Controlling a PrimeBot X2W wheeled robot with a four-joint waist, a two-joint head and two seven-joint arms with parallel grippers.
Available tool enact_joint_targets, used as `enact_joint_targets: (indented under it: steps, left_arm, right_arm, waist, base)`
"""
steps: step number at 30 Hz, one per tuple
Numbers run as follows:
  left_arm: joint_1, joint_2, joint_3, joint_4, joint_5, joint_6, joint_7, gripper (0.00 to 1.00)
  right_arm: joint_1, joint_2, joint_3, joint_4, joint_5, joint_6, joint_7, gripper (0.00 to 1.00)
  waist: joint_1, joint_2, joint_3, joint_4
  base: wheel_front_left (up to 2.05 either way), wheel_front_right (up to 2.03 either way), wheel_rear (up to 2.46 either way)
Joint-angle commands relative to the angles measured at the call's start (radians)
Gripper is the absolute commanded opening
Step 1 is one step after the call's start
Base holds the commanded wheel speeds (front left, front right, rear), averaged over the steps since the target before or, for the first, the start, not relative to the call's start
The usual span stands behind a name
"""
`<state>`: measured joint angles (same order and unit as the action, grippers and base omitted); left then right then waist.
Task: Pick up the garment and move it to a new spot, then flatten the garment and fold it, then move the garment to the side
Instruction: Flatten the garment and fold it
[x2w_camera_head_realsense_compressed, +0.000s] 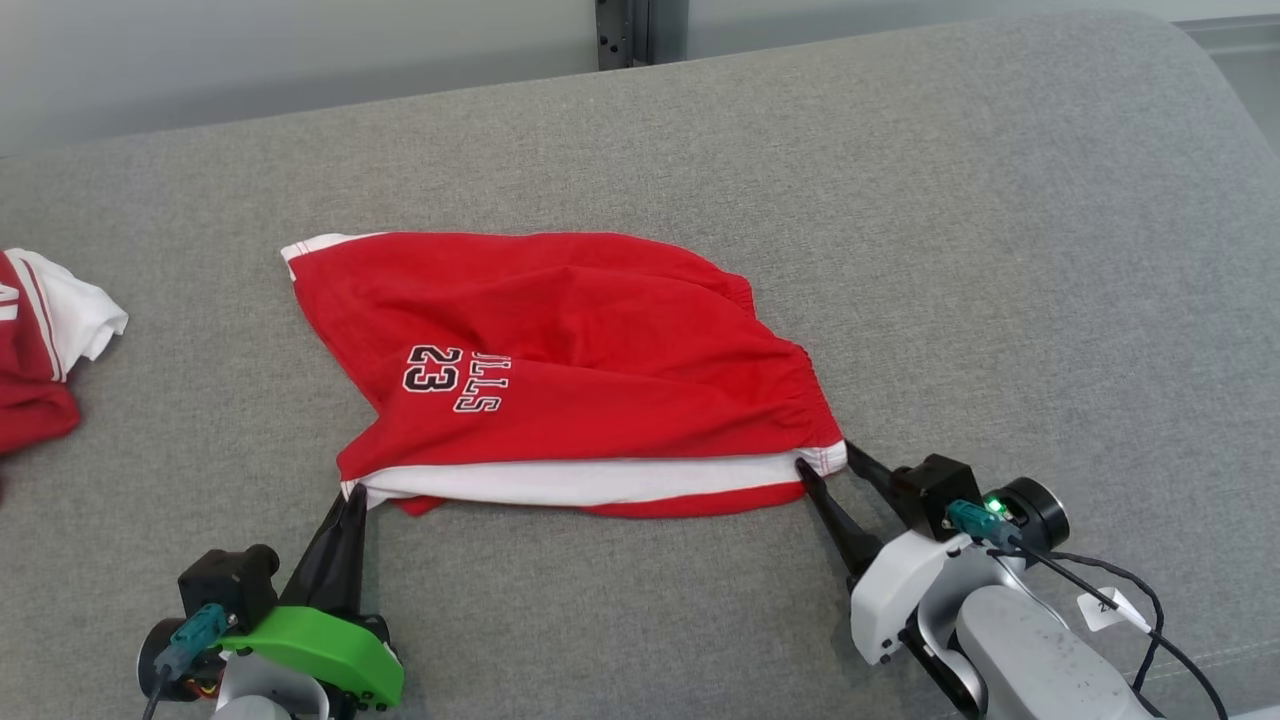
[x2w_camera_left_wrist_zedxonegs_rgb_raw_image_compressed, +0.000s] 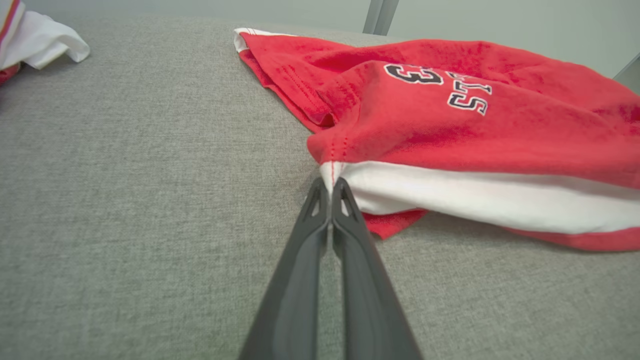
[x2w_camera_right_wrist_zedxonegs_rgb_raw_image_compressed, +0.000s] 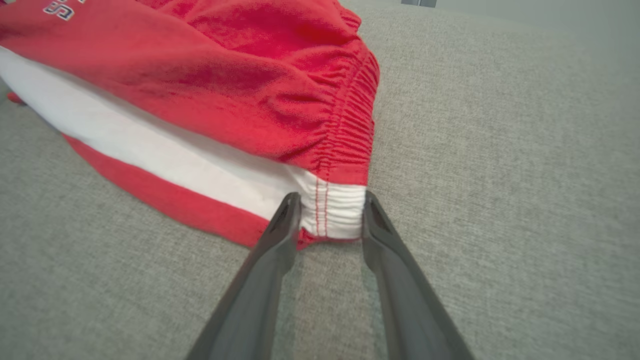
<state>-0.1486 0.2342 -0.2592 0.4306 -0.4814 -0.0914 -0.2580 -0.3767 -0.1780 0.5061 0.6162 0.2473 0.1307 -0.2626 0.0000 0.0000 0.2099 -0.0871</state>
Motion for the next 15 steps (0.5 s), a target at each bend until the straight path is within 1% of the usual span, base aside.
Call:
enact_joint_targets:
  steps: [1, 2, 3, 4, 5, 10, 15]
  left_arm:
    - [-0.011, 0.003, 0.002, 0.001, 0.009, -0.002, -0.008, 0.0]
    - [-0.009, 0.003, 0.002, 0.0, 0.008, -0.003, -0.008, 0.0]
    - [-0.006, 0.003, 0.003, 0.0, 0.008, -0.004, -0.006, 0.0]
    - [-0.002, 0.003, 0.003, -0.001, 0.008, -0.004, -0.007, 0.0]
    - [0.002, 0.004, 0.004, -0.004, 0.008, -0.004, -0.007, 0.0]
    - [0.02, 0.005, 0.019, -0.036, -0.007, -0.007, -0.008, 0.0]
    - [0.04, -0.007, 0.036, -0.133, -0.069, -0.023, -0.007, 0.0]
  right_arm:
    - [-0.012, -0.007, 0.016, 0.013, 0.014, 0.0, -0.003, 0.34]
    - [-0.017, -0.009, 0.023, 0.018, 0.024, 0.0, -0.003, 0.29]
    - [-0.019, -0.012, 0.031, 0.021, 0.03, 0.0, -0.003, 0.2]
    - [-0.019, -0.014, 0.036, 0.023, 0.035, 0.0, -0.003, 0.04]
    - [-0.017, -0.015, 0.041, 0.022, 0.042, 0.0, -0.003, 0.0]
    - [0.004, -0.027, 0.041, -0.039, 0.082, 0.0, -0.004, 0.0]
    - [0.024, -0.052, 0.014, -0.158, 0.106, 0.0, -0.003, 0.0]
  waist:
    - [0.0, 0.0, -0.003, 0.003]
    - [0.0, 0.0, -0.004, 0.004]
    - [0.0, 0.0, -0.007, 0.005]
    - [0.0, 0.0, -0.01, 0.005]
    - [0.0, 0.0, -0.014, 0.005]
    - [0.0, 0.0, -0.039, -0.001]
    - [0.0, 0.0, -0.078, -0.01]
  base:
    - [0.0, 0.0, 0.0]
    - [0.0, 0.0, 0.0]
    - [0.0, 0.0, 0.0]
    - [0.0, 0.0, 0.0]
    - [0.0, 0.0, 0.0]
    - [0.0, 0.0, 0.0]
    - [0.0, 0.0, 0.0]
